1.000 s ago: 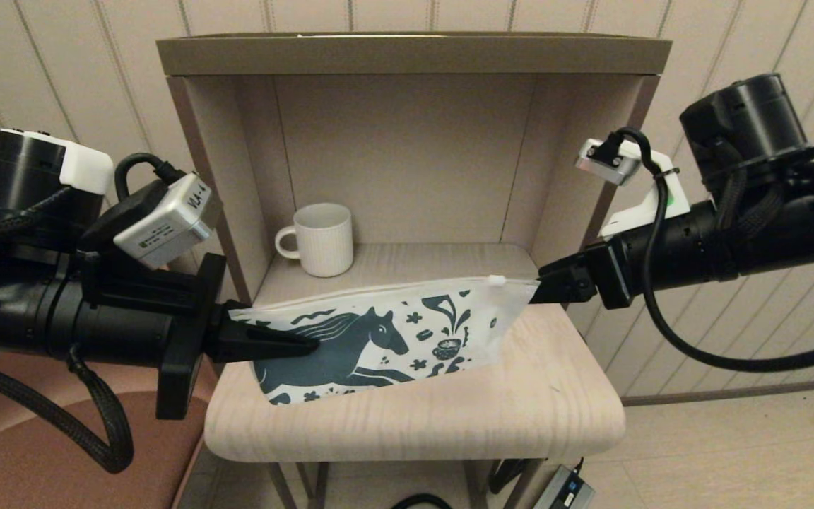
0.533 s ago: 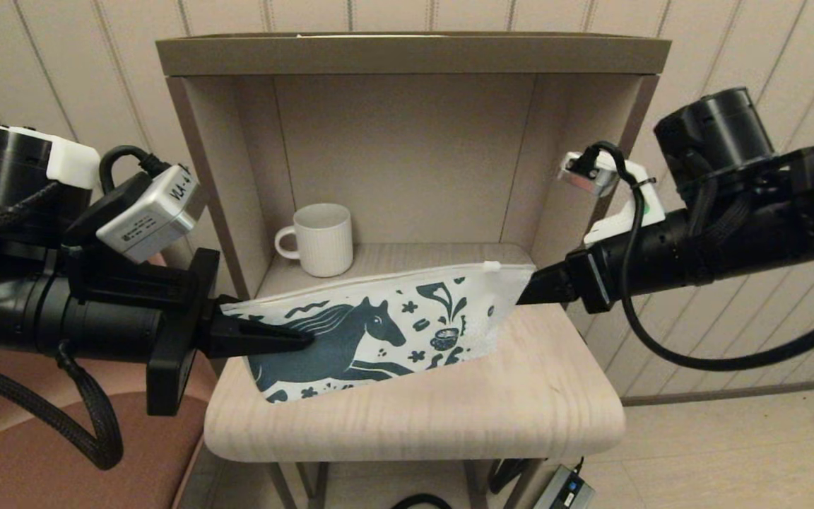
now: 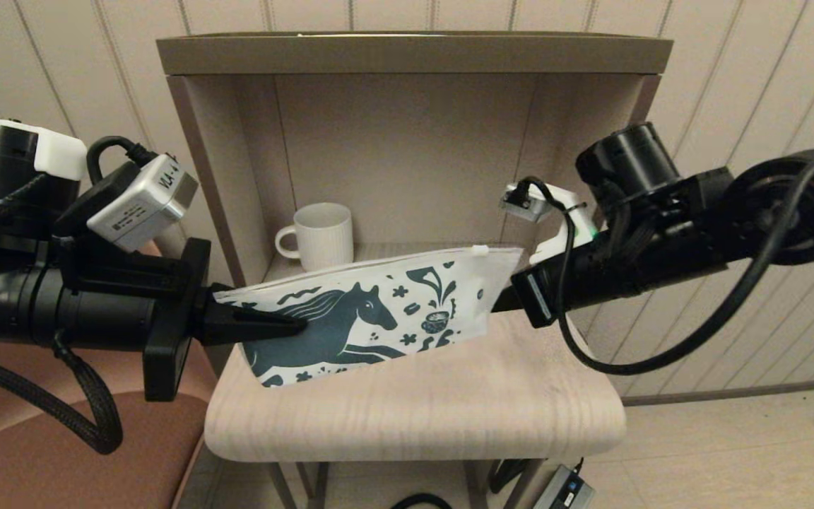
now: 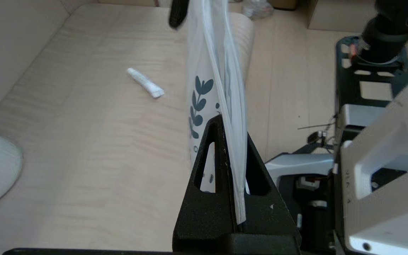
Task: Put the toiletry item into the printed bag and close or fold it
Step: Pick up the toothpaste
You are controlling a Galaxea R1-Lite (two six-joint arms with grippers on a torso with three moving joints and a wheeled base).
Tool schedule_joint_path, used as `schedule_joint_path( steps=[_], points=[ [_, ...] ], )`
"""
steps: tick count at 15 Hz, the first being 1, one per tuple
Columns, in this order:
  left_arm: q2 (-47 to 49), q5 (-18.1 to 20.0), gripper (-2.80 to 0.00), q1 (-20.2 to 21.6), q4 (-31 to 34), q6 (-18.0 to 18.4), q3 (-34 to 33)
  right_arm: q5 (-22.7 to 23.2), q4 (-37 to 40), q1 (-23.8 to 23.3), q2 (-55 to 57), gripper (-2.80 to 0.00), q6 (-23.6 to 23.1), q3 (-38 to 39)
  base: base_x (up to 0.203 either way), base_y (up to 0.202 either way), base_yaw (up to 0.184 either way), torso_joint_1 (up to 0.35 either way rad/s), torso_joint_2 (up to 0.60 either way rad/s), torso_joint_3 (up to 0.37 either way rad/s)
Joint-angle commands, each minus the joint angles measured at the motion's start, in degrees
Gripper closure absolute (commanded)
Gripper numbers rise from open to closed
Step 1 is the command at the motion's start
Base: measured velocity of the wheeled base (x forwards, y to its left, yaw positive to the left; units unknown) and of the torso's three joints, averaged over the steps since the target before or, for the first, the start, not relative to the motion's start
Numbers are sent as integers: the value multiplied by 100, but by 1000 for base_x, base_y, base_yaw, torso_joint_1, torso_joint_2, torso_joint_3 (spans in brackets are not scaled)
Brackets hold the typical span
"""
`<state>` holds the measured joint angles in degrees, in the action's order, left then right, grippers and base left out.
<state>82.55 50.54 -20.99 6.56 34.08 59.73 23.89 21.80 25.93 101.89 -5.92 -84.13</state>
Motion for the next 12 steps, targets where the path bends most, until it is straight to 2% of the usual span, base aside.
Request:
schedule_joint_path(
  steps=[1, 2, 10, 12],
  points=[
    [-3, 26, 0, -1, 3, 19, -6, -25, 17, 51, 276, 0, -5, -123, 0, 0, 0, 0, 0, 0],
    [-3, 26, 0, -1, 3, 19, -6, -145, 9, 92, 344, -280, -5, -161, 0, 0, 0, 0, 0, 0],
    [6, 8, 0, -1, -5, 28, -14, -307, -97, 268, 646, -280, -5, -333, 0, 0, 0, 0, 0, 0],
    [-3, 8, 0, -1, -5, 37, -21, -537, -143, 359, 844, -280, 1, -328, 0, 0, 0, 0, 0, 0]
  ],
)
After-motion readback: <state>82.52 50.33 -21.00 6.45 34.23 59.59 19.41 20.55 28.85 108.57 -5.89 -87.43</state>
